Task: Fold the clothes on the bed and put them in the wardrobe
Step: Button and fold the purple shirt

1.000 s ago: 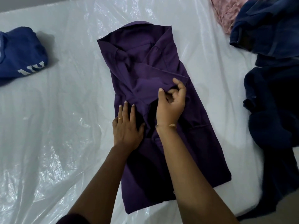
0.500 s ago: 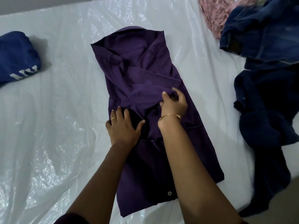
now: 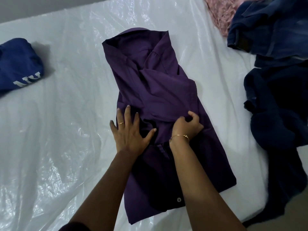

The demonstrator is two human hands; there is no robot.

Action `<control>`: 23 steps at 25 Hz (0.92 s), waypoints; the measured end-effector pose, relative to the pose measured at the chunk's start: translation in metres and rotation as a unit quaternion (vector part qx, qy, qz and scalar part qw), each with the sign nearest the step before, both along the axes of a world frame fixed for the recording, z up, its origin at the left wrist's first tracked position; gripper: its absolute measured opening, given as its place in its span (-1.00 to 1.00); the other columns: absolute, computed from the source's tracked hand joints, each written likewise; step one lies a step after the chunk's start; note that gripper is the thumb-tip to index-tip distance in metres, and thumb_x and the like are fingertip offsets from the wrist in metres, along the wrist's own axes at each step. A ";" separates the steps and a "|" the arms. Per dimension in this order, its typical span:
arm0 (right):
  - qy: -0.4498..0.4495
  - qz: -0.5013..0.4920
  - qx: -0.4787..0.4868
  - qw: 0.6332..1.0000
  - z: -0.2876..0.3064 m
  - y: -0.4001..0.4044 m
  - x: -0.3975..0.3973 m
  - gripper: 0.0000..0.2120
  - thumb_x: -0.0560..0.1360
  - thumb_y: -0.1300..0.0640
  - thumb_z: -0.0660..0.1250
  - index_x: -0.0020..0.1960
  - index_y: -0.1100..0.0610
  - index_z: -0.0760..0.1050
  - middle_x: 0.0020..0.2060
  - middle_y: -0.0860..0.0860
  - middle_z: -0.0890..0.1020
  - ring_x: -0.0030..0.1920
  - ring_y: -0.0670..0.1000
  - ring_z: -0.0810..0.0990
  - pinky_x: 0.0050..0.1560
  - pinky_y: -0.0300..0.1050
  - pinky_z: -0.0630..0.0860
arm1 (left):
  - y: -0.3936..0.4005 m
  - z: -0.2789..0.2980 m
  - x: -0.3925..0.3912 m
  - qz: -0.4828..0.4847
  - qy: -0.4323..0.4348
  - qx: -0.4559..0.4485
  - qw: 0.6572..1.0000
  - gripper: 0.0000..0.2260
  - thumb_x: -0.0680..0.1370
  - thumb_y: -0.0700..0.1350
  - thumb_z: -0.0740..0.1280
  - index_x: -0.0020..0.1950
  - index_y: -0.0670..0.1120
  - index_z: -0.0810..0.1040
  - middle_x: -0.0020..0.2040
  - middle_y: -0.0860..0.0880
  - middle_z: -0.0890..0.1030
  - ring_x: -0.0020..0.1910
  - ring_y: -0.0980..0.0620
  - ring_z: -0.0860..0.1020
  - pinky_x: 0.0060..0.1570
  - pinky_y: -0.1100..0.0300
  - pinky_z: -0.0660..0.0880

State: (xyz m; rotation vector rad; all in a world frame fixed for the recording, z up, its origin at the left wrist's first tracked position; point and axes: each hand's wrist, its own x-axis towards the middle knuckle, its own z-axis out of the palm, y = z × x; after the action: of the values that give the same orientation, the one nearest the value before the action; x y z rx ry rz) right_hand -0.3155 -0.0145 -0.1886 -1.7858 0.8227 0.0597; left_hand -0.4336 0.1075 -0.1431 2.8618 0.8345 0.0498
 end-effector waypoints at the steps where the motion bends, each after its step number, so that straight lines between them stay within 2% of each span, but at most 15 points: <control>1: -0.050 0.027 -0.072 0.996 0.002 0.003 -0.004 -0.49 0.65 0.45 0.50 0.55 0.13 0.79 0.51 0.20 0.52 0.31 0.21 0.65 0.50 0.34 0.90 | 0.002 -0.003 0.000 -0.005 -0.025 -0.006 1.000 -0.29 0.54 0.46 0.23 0.46 -0.03 0.48 0.62 -0.12 0.22 0.63 -0.27 0.10 0.44 -0.35 0.24; 3: -0.167 0.084 -0.192 0.963 0.008 0.010 -0.006 -0.47 0.53 0.45 0.56 0.45 0.14 0.83 0.38 0.20 0.56 0.32 0.22 0.58 0.38 0.29 0.83 | 0.006 -0.004 0.006 0.027 -0.081 -0.045 0.995 -0.43 0.61 0.35 0.19 0.36 -0.08 0.54 0.56 -0.17 0.31 0.58 -0.31 0.20 0.37 -0.34 0.38; 5: -0.247 0.173 -0.242 0.922 0.008 0.021 0.001 -0.51 0.50 0.44 0.59 0.38 0.13 0.87 0.31 0.20 0.61 0.28 0.23 0.57 0.30 0.26 0.75 | 0.012 0.001 0.016 0.086 -0.117 -0.073 0.987 -0.58 0.67 0.19 0.17 0.30 -0.09 0.54 0.51 -0.22 0.35 0.45 -0.36 0.32 0.22 -0.36 0.49; 7: -0.274 0.311 -0.246 0.876 0.008 0.039 0.009 -0.55 0.56 0.37 0.65 0.41 0.09 0.89 0.37 0.18 0.64 0.31 0.24 0.59 0.26 0.36 0.83 | 0.022 0.001 0.024 0.129 -0.130 -0.082 0.980 -0.71 0.68 0.04 0.25 0.33 -0.06 0.50 0.48 -0.21 0.33 0.31 -0.39 0.41 0.13 -0.34 0.51; 9: -0.284 0.441 -0.250 0.814 0.008 0.059 0.013 -0.56 0.67 0.25 0.68 0.53 0.04 0.87 0.49 0.16 0.67 0.45 0.25 0.60 0.27 0.49 0.89 | 0.038 -0.002 0.026 0.170 -0.131 -0.130 0.968 -0.70 0.64 -0.09 0.32 0.38 -0.02 0.46 0.41 -0.21 0.39 0.21 -0.36 0.50 0.07 -0.27 0.54; 11: -0.277 0.549 -0.287 0.735 0.005 0.075 0.015 -0.50 0.80 0.07 0.61 0.73 -0.05 0.74 0.72 0.14 0.59 0.74 0.27 0.47 0.54 0.55 0.84 | 0.053 -0.009 0.020 0.237 -0.146 -0.183 0.943 -0.69 0.59 -0.24 0.31 0.32 -0.08 0.48 0.21 -0.21 0.56 0.11 -0.30 0.58 0.05 -0.19 0.53; 13: -0.213 0.627 -0.325 0.676 0.002 0.085 0.015 -0.41 0.91 -0.13 0.43 0.92 -0.13 0.49 0.94 0.10 0.33 0.96 0.34 0.13 0.88 0.67 0.51 | 0.059 -0.010 0.007 0.333 -0.181 -0.223 0.898 -0.74 0.56 -0.30 0.27 0.23 -0.12 0.51 0.10 -0.18 0.66 0.12 -0.28 0.61 0.09 -0.14 0.51; 15: -0.117 0.660 -0.348 0.656 0.000 0.089 0.013 -0.37 0.97 -0.26 0.23 1.00 -0.11 0.34 1.01 0.10 0.14 0.99 0.40 -0.14 1.03 0.76 0.18 | 0.059 -0.003 0.005 0.418 -0.185 -0.250 0.853 -0.74 0.55 -0.26 0.24 0.22 -0.09 0.52 0.11 -0.13 0.67 0.14 -0.24 0.61 0.13 -0.11 0.51; 16: -0.103 0.650 -0.357 0.663 0.001 0.091 0.011 -0.38 0.97 -0.28 0.20 0.96 -0.06 0.42 1.00 0.14 0.18 0.99 0.42 -0.15 1.03 0.78 0.16 | 0.059 0.002 0.007 0.442 -0.177 -0.250 0.843 -0.75 0.56 -0.23 0.24 0.22 -0.09 0.53 0.13 -0.12 0.66 0.15 -0.22 0.60 0.14 -0.11 0.51; 18: -0.153 0.607 -0.358 0.693 0.002 0.102 0.008 -0.47 0.95 -0.23 0.30 0.76 0.03 0.69 0.90 0.19 0.40 0.97 0.39 0.01 0.97 0.76 0.32 | 0.063 0.009 0.013 0.456 -0.180 -0.228 0.841 -0.76 0.60 -0.13 0.26 0.24 -0.09 0.56 0.18 -0.12 0.63 0.19 -0.20 0.59 0.18 -0.11 0.50; 19: -0.187 0.597 -0.346 0.699 0.003 0.112 0.011 -0.53 0.94 -0.19 0.35 0.70 0.03 0.74 0.87 0.18 0.45 0.97 0.37 0.07 0.93 0.73 0.42 | 0.070 0.013 0.019 0.451 -0.191 -0.220 0.844 -0.75 0.61 -0.07 0.28 0.24 -0.10 0.59 0.19 -0.13 0.63 0.20 -0.19 0.58 0.19 -0.10 0.50; 20: -0.214 0.596 -0.333 0.699 0.004 0.122 0.016 -0.55 0.93 -0.16 0.39 0.72 0.00 0.72 0.88 0.16 0.45 0.96 0.35 0.10 0.91 0.71 0.47 | 0.079 0.015 0.028 0.431 -0.201 -0.215 0.853 -0.73 0.62 -0.02 0.29 0.23 -0.10 0.63 0.19 -0.12 0.64 0.19 -0.17 0.59 0.20 -0.08 0.50; 23: -0.252 0.621 -0.330 0.665 0.005 0.151 0.033 -0.48 0.91 -0.10 0.42 0.86 -0.09 0.58 0.95 0.12 0.35 0.97 0.35 0.08 0.90 0.71 0.49 | 0.111 0.010 0.058 0.317 -0.185 -0.220 0.904 -0.68 0.64 0.08 0.28 0.17 -0.10 0.71 0.08 -0.10 0.72 0.09 -0.11 0.65 0.13 0.01 0.51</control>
State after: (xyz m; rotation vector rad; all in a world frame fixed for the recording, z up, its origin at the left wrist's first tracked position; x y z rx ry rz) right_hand -0.2823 0.1368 -0.1833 -2.5491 -1.0362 0.1547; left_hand -0.3751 0.2184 -0.1329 1.9778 1.4238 0.4085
